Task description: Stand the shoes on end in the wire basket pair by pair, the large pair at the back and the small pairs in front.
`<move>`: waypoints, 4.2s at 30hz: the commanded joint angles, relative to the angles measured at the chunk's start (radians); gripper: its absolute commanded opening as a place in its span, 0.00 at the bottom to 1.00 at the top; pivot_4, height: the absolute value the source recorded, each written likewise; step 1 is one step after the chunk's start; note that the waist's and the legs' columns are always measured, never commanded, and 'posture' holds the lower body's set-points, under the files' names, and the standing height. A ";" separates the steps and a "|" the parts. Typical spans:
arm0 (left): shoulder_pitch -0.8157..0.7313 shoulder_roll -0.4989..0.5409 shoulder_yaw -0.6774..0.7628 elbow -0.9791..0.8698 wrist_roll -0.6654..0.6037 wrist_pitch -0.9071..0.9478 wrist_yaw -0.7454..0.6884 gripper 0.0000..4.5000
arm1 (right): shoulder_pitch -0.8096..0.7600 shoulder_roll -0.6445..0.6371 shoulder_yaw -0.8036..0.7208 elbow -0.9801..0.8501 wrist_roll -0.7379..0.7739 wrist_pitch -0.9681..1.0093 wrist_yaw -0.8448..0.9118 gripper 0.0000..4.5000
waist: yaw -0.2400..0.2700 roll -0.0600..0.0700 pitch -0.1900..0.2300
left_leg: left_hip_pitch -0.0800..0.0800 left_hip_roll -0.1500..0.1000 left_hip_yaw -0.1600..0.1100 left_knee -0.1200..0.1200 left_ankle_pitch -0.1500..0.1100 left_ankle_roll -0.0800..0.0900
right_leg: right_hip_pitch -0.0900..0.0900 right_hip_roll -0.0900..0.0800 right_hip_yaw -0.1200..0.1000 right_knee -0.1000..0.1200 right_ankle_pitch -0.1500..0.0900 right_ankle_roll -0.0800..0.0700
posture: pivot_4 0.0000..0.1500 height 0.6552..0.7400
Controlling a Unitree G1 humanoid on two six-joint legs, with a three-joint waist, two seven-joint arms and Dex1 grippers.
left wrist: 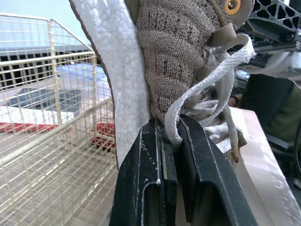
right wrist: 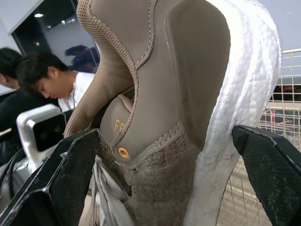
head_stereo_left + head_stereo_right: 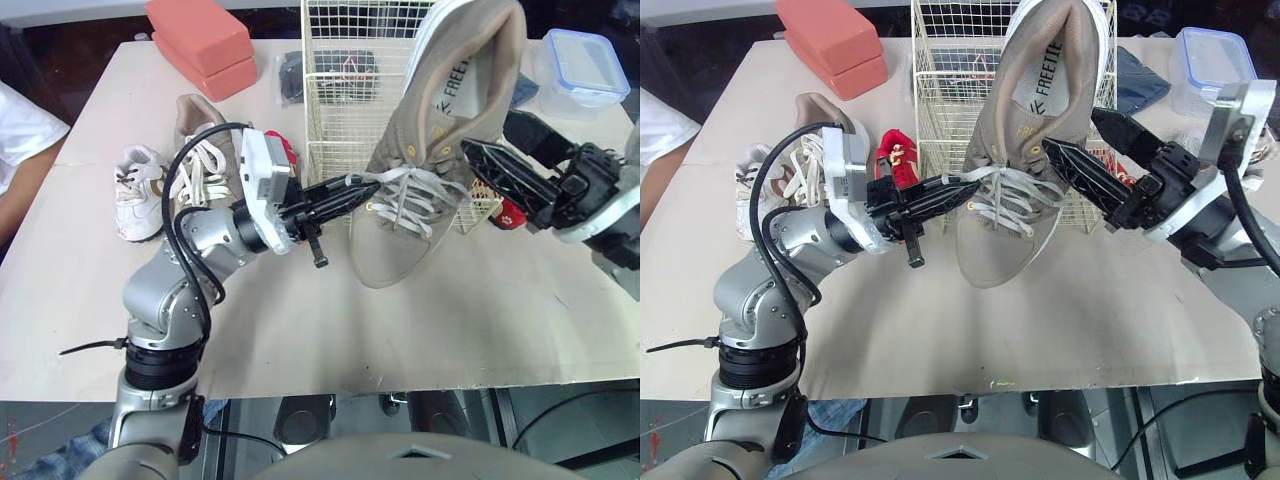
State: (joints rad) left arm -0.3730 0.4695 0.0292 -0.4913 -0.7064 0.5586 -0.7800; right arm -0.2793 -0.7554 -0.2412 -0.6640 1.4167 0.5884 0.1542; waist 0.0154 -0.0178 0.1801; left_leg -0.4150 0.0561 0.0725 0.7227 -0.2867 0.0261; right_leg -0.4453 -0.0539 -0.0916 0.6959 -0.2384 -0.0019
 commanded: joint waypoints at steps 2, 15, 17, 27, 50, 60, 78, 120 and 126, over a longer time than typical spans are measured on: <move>0.004 -0.008 -0.009 -0.064 0.009 -0.065 -0.013 0.00 | -0.038 0.037 0.045 -0.002 -0.047 0.012 -0.043 0.88 | 0.000 0.000 0.000 | 0.000 0.000 0.000 0.000 0.000 0.000 | 0.000 0.000 0.000 0.000 0.000 0.000 | 1.00 0.36; 0.010 0.017 0.044 -0.044 -0.143 0.012 -0.045 0.00 | -0.059 0.083 0.020 0.020 -0.091 0.004 -0.044 0.01 | 0.000 0.000 0.000 | 0.000 0.000 0.000 0.000 0.000 0.000 | -0.001 0.000 0.000 0.000 0.000 0.000 | 1.00 0.36; 0.001 0.021 0.061 -0.036 -0.198 0.045 -0.046 0.00 | -0.080 0.106 -0.005 0.017 -0.028 -0.015 -0.055 0.01 | -0.001 0.000 0.000 | 0.000 0.000 0.000 0.000 0.000 0.000 | -0.001 0.000 0.000 0.000 0.000 0.000 | 1.00 0.36; -0.016 0.089 0.093 -0.021 -0.236 0.102 -0.012 0.99 | -0.187 0.122 -0.039 0.063 0.014 -0.027 -0.095 0.00 | -0.001 0.000 0.000 | -0.001 0.000 0.000 0.000 0.000 0.000 | -0.001 0.001 0.000 0.000 0.000 0.000 | 1.00 0.36; -0.030 0.309 0.274 -0.025 -0.255 0.123 -0.006 1.00 | -0.752 0.359 -0.067 0.691 -0.626 -0.440 0.026 0.00 | -0.003 0.002 0.001 | -0.002 0.000 0.002 -0.002 0.000 0.000 | -0.004 0.000 0.001 0.000 0.000 -0.001 | 1.00 0.36; -0.051 0.330 0.307 -0.015 -0.265 0.127 0.033 1.00 | -0.776 0.383 -0.062 0.818 -0.769 -0.560 0.116 0.00 | -0.003 0.002 0.001 | -0.002 0.000 0.002 -0.002 0.000 0.000 | -0.004 0.000 0.001 0.000 0.000 -0.001 | 1.00 0.36; -0.131 0.280 0.317 0.037 -0.187 -0.004 0.062 1.00 | -0.622 0.395 0.021 0.879 -1.033 -0.668 0.197 0.00 | 0.000 0.002 0.001 | -0.002 0.000 0.002 -0.001 0.000 0.000 | -0.003 -0.001 0.000 0.000 0.000 -0.001 | 1.00 0.36; -0.105 0.265 0.259 0.057 -0.164 -0.016 0.025 1.00 | -0.403 0.369 0.033 0.694 -1.115 -0.350 0.099 0.67 | -0.004 -0.001 0.000 | -0.001 0.000 0.001 -0.001 0.000 0.000 | -0.002 -0.001 0.000 0.000 0.000 -0.001 | 1.00 0.36; -0.099 0.260 0.257 0.063 -0.159 -0.023 0.018 1.00 | -0.399 0.307 -0.013 0.633 -1.095 -0.341 0.120 0.99 | -0.006 0.001 0.000 | -0.001 0.000 0.001 -0.001 0.001 -0.001 | -0.003 0.001 0.000 0.001 0.000 -0.001 | 1.00 0.36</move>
State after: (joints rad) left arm -0.4661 0.7284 0.2660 -0.4196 -0.8663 0.5541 -0.7595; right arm -0.6718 -0.4253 -0.2155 0.0355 0.3102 0.2571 0.2665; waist 0.0093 -0.0172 0.1804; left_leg -0.4160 0.0566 0.0739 0.7212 -0.2859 0.0249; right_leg -0.4482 -0.0534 -0.0913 0.6965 -0.2382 -0.0026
